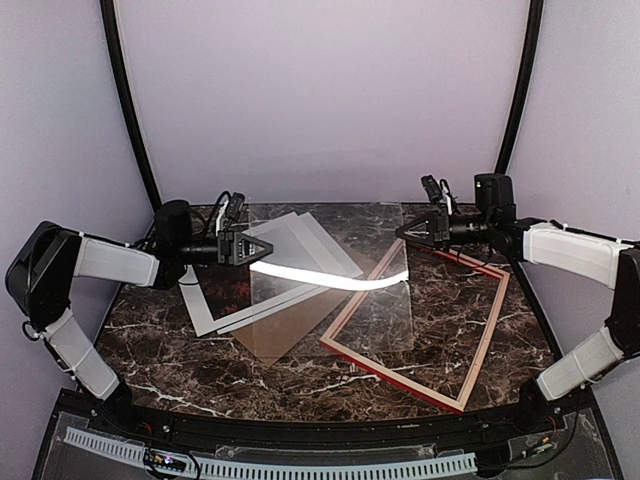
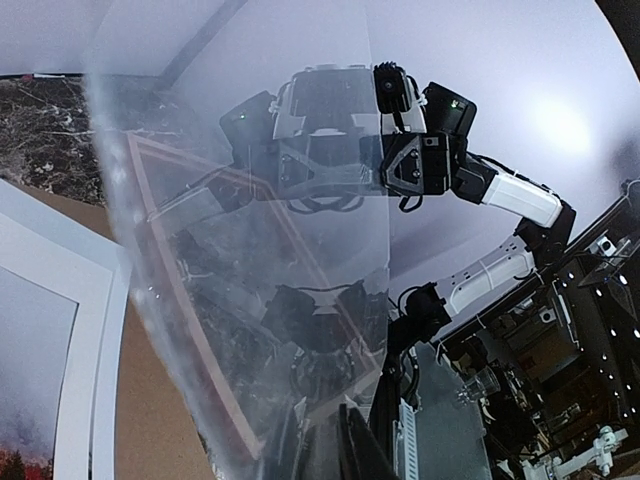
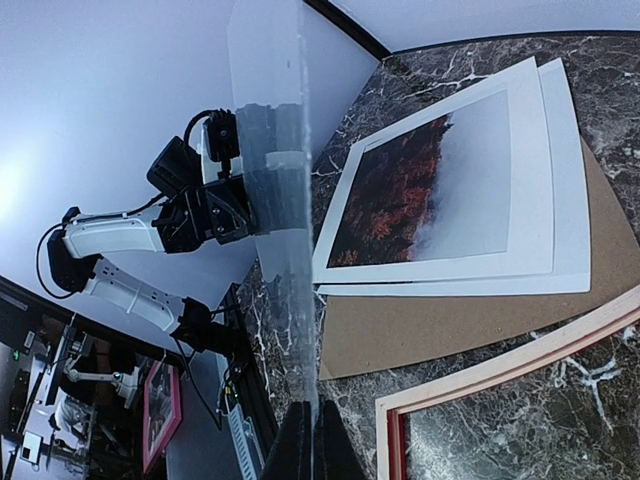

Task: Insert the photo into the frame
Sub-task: Pass from the right arm to the left, then rotate the frame body at the center of the board.

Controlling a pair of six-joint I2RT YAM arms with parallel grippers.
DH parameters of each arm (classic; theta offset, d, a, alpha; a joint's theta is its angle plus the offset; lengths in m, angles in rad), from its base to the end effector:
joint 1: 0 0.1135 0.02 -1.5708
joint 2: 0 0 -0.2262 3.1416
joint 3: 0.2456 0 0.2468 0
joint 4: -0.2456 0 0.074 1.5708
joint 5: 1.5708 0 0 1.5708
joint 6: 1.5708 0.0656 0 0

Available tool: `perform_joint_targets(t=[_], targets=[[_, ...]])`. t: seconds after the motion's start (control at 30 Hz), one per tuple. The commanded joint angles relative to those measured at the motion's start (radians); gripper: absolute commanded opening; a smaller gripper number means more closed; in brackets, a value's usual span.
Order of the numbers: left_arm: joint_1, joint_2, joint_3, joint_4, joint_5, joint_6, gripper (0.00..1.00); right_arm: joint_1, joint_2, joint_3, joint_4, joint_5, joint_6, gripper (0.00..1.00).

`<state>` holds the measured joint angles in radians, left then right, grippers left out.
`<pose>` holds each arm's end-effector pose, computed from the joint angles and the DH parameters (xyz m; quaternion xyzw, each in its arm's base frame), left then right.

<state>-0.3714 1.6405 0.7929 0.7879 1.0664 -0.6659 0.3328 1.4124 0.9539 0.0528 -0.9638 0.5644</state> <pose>0.3003 -0.1786 0.1931 0.2528 0.6712 -0.6140 0.3294 0.2923 0.1581 0.2407 -0.1678 0.7645 0.5602 0.2714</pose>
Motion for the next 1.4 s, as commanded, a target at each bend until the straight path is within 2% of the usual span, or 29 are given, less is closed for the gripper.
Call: perform_joint_targets(t=[0.0,0.07,0.1,0.2,0.27,0.43,0.57,0.77,0.87,0.93,1.13,1.37], targets=[[-0.004,-0.063,-0.025,0.011,-0.003,0.010,0.13,-0.007,-0.013,-0.031,0.089,0.027,0.037,0.00],[-0.004,-0.067,-0.029,0.003,-0.007,0.015,0.08,-0.007,-0.014,-0.047,0.108,0.036,0.047,0.00],[-0.004,-0.071,-0.029,-0.007,-0.010,0.017,0.02,-0.008,-0.013,-0.055,0.117,0.039,0.052,0.00],[-0.004,-0.082,-0.026,-0.035,-0.022,0.019,0.00,-0.008,-0.011,-0.076,0.128,0.051,0.059,0.01],[-0.004,-0.097,-0.018,-0.058,-0.030,0.005,0.00,-0.008,-0.013,-0.080,0.101,0.072,0.040,0.09],[-0.004,-0.174,-0.005,-0.165,-0.049,-0.010,0.00,-0.008,-0.018,-0.056,-0.071,0.202,-0.047,0.40],[-0.004,-0.248,0.024,-0.330,-0.076,0.033,0.00,-0.029,-0.017,-0.035,-0.213,0.398,-0.100,0.52],[-0.004,-0.353,0.071,-0.514,-0.109,0.091,0.00,-0.117,-0.081,-0.055,-0.404,0.869,-0.157,0.66],[-0.004,-0.393,0.093,-0.558,-0.116,0.102,0.00,-0.192,-0.112,-0.096,-0.460,1.041,-0.165,0.70],[-0.004,-0.408,0.101,-0.568,-0.112,0.104,0.00,-0.242,-0.115,-0.126,-0.481,1.093,-0.172,0.71],[-0.004,-0.425,0.125,-0.595,-0.116,0.118,0.00,-0.358,-0.093,-0.201,-0.493,1.140,-0.175,0.73],[-0.004,-0.435,0.117,-0.556,-0.119,0.083,0.00,-0.385,-0.046,-0.229,-0.477,1.149,-0.172,0.69]])
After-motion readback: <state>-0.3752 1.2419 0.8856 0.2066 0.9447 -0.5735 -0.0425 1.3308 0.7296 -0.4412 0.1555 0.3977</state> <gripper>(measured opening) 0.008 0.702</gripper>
